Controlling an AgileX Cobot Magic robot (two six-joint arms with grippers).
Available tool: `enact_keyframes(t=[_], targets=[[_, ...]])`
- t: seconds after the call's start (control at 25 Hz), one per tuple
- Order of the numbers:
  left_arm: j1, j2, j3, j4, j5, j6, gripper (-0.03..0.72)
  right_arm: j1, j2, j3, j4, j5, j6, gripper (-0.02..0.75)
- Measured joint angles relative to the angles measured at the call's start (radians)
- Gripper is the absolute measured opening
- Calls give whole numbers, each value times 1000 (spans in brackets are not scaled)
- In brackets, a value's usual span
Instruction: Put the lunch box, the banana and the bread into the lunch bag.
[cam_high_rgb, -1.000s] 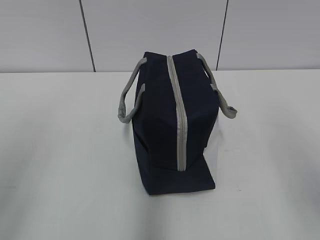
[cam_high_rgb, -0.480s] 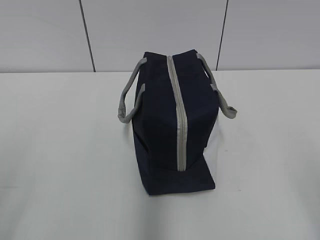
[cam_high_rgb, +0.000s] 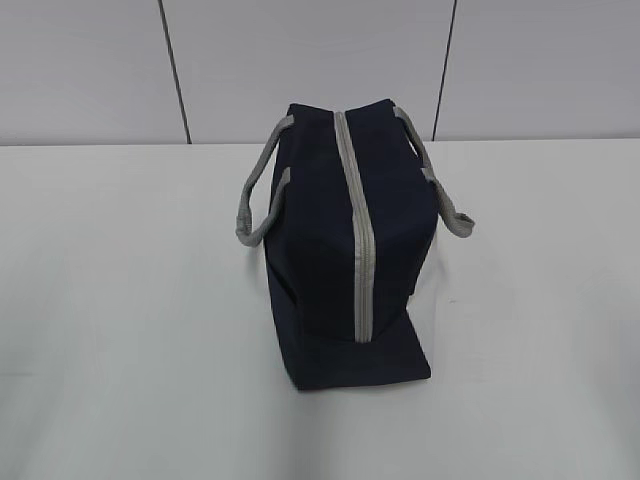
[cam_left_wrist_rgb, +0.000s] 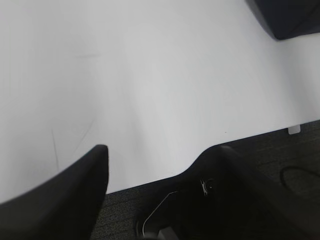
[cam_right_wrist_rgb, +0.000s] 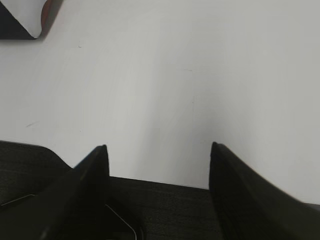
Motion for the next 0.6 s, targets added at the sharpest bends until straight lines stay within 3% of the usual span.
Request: enact_keyframes(t=[0.6], targets=[[0, 0, 0, -1, 16, 0, 425, 0, 0, 0, 0, 0, 0, 474]])
